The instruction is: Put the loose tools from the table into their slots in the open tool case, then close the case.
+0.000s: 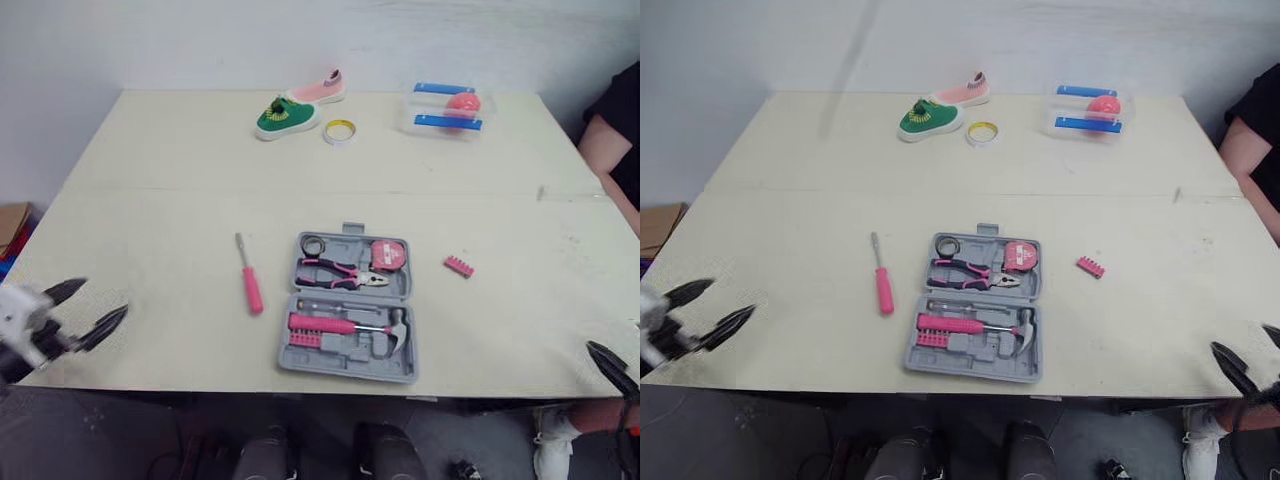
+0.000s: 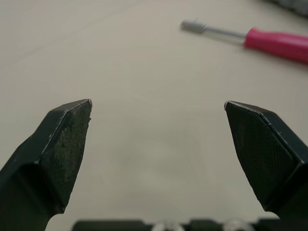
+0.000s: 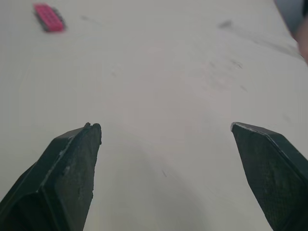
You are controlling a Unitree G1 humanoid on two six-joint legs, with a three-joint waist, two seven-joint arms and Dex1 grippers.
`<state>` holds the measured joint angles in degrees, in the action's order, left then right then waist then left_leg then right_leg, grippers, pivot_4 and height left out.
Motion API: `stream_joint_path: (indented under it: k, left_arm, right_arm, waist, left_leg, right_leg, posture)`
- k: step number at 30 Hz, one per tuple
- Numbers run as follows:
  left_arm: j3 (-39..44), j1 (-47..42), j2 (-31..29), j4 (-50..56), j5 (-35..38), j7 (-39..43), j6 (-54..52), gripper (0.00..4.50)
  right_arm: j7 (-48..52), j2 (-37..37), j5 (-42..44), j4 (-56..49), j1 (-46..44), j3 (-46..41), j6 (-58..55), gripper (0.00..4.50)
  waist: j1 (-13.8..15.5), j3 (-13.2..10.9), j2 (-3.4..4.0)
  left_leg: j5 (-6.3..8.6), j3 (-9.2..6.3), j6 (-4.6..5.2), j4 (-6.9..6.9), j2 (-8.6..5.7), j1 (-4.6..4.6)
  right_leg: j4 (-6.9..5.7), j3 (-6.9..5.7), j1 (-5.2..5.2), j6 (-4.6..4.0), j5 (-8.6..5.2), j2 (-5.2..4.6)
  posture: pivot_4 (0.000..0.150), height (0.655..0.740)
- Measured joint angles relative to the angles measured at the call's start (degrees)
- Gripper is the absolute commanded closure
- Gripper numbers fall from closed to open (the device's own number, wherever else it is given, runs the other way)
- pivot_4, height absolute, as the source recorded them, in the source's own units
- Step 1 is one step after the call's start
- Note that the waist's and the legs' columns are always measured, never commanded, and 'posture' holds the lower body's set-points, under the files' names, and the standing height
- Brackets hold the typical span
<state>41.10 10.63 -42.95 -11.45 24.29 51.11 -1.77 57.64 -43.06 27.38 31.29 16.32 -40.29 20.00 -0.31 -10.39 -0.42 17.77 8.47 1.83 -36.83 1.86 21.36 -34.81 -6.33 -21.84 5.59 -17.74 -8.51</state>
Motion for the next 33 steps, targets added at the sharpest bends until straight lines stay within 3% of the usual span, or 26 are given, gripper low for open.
stream_joint_path:
  k: [9,16,21,27,33]
  left_arm:
    - [4.37,4.77,2.19,2.03,3.04,-1.66,-1.39,0.02]
    - [-2.28,-0.32,1.67,16.04,8.5,-1.8,-9.46,0.02]
    - [-8.95,-4.47,-0.27,26.32,14.07,-1.33,-17.98,0.02]
    - [-19.91,-16.23,-1.54,35.35,19.46,-0.47,-25.15,0.02]
    - [-26.71,-21.65,-0.67,39.9,22.45,-0.64,-28.89,0.02]
  right_arm:
    - [-1.86,0.01,-0.85,-4.89,-1.09,0.64,-1.39,0.0]
    - [-6.58,-2.43,-3.26,-11.68,-16.76,11.41,-15.62,0.0]
    - [-0.47,-4.03,-2.72,-13.66,-26.6,18.75,-22.51,0.0]
    - [12.12,-4.19,-5.06,-3.14,-40.47,29.7,-25.89,0.0]
    - [16.27,-2.17,-12.42,16.36,-51.51,35.47,-17.51,0.0]
  waist:
    - [-0.13,0.01,0.03]
    - [-0.85,-0.02,0.11]
    - [-1.1,0.01,0.16]
    - [-1.27,-0.02,0.13]
    - [-1.42,-0.04,0.1]
  left_leg:
    - [0.0,0.02,-0.02,0.06,0.02,0.01]
    - [-0.2,0.03,-0.32,-0.11,-0.03,0.3]
    - [-0.55,-0.01,-0.16,-0.16,0.01,0.84]
    - [-0.68,0.17,0.25,-0.47,-0.2,0.91]
    - [-0.77,0.21,0.2,-0.57,-0.18,0.89]
  right_leg:
    - [-0.01,0.09,-0.09,0.0,-0.01,0.02]
    - [-0.22,0.17,-0.39,0.01,0.02,-0.03]
    - [-0.33,-0.11,-0.74,-0.03,-0.01,0.17]
    - [-0.3,-0.14,-0.65,0.33,0.19,0.14]
    - [-0.44,-0.12,-0.66,0.38,0.24,0.2]
  posture:
    - [0.15,0.74]
    - [0.15,0.74]
    - [0.15,0.74]
    - [0.15,0.74]
    - [0.15,0.74]
